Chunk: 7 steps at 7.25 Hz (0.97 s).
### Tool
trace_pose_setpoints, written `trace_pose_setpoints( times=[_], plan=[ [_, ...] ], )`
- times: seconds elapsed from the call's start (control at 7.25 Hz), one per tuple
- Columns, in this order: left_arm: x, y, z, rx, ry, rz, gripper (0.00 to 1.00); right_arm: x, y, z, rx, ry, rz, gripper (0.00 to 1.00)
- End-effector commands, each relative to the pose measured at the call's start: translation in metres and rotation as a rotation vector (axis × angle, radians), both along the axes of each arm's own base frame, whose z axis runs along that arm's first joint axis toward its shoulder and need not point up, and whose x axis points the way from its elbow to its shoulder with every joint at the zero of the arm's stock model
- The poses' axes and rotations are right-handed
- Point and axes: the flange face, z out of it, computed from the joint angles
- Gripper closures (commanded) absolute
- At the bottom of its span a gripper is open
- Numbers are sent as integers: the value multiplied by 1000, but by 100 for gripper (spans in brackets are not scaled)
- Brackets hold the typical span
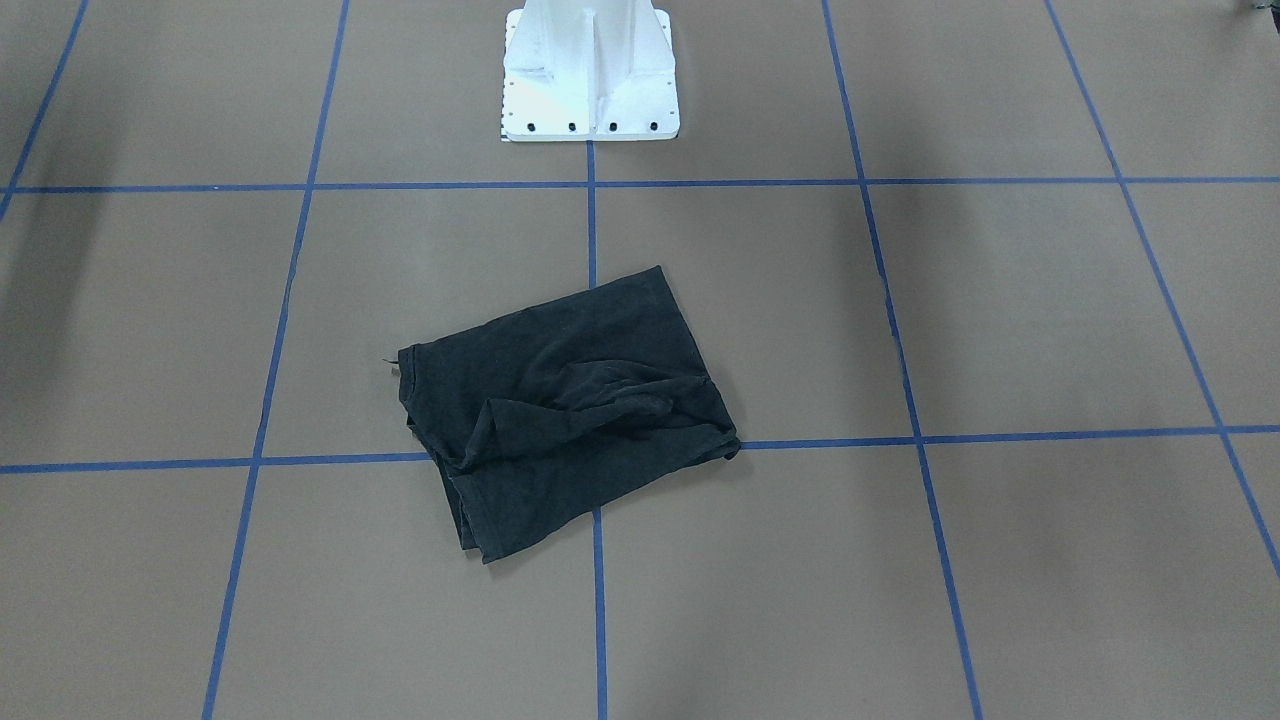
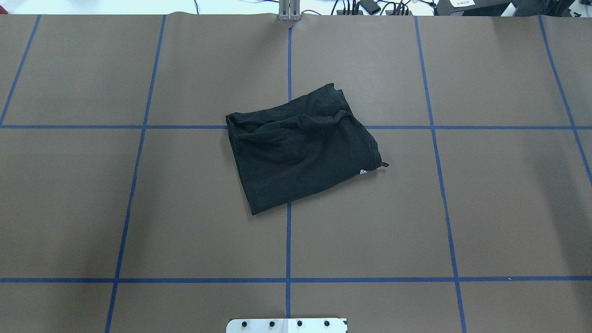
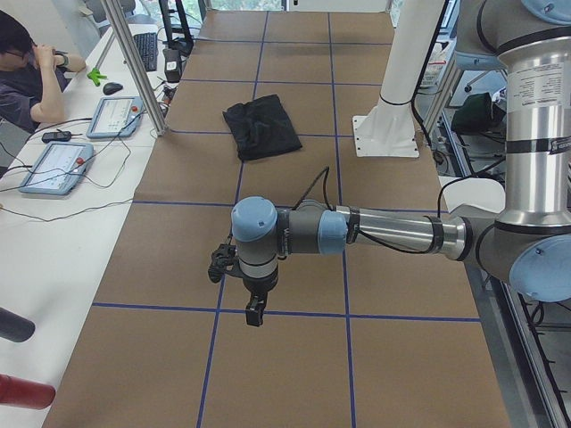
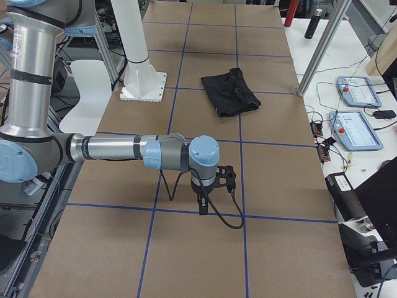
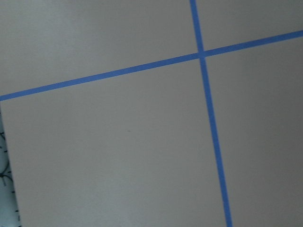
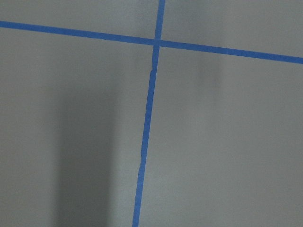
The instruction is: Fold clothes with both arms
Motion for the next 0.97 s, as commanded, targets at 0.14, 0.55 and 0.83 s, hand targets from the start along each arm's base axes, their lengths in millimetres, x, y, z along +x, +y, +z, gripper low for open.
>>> trace_pose_setpoints(
  times=[0.14,0.55,0.83],
  plan=[
    [4,-1,-6,6,35,2,0,0,0,0,1,0,0,0],
    [4,-1,-6,7,35,2,0,0,0,0,1,-2,0,0],
    [4,-1,-6,5,35,1,0,-3,2,-3,1,-37,0,0]
  ],
)
